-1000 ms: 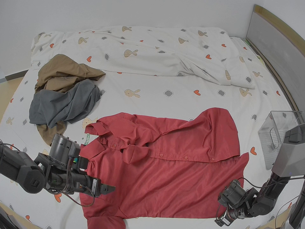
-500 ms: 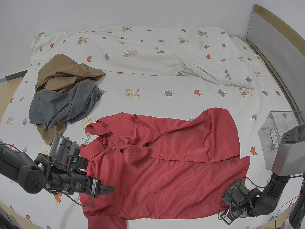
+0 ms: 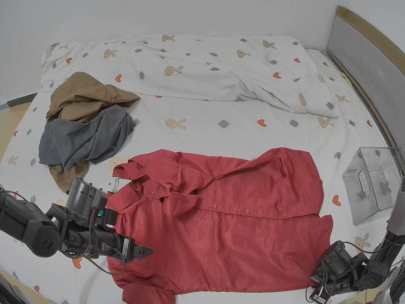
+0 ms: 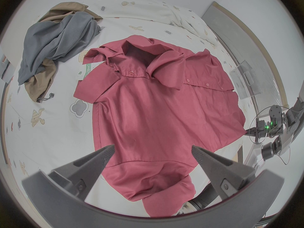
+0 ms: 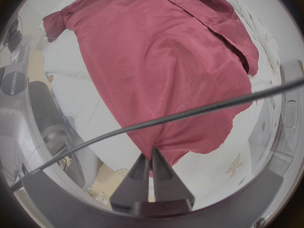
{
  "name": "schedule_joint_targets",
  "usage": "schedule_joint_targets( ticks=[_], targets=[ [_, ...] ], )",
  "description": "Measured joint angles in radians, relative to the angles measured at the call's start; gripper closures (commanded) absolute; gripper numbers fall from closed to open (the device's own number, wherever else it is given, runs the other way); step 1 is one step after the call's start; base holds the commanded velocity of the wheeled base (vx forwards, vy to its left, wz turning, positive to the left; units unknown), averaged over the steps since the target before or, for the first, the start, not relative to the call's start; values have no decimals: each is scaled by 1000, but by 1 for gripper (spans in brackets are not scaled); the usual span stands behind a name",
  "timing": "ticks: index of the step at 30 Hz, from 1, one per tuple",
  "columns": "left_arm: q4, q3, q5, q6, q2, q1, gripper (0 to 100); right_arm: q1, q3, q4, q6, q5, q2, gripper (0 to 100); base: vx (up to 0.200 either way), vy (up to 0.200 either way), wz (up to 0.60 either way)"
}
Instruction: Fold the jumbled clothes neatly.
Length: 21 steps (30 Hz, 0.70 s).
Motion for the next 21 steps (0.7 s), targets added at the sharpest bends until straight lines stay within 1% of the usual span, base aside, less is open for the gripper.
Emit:
schedule_joint_targets(
  ticks=[11, 12, 14, 18, 21],
  targets=[
    [1, 0, 0, 0, 1, 0, 0, 4, 45, 0, -31, 10, -28, 100, 0, 0, 0],
    [1, 0, 0, 0, 1, 0, 0, 5, 46, 0, -33, 11, -29, 0, 0, 0, 0],
    [2, 0, 0, 0, 1, 0, 0, 5, 48, 0, -40, 17, -29, 0, 0, 0, 0],
    [1, -1, 0, 0, 1, 0, 0, 2, 49, -27, -46, 57, -33, 0, 0, 0, 0],
    [1, -1, 0, -1, 0, 0, 0, -1, 50, -53, -46, 64, -43, 0, 0, 0, 0]
  ],
)
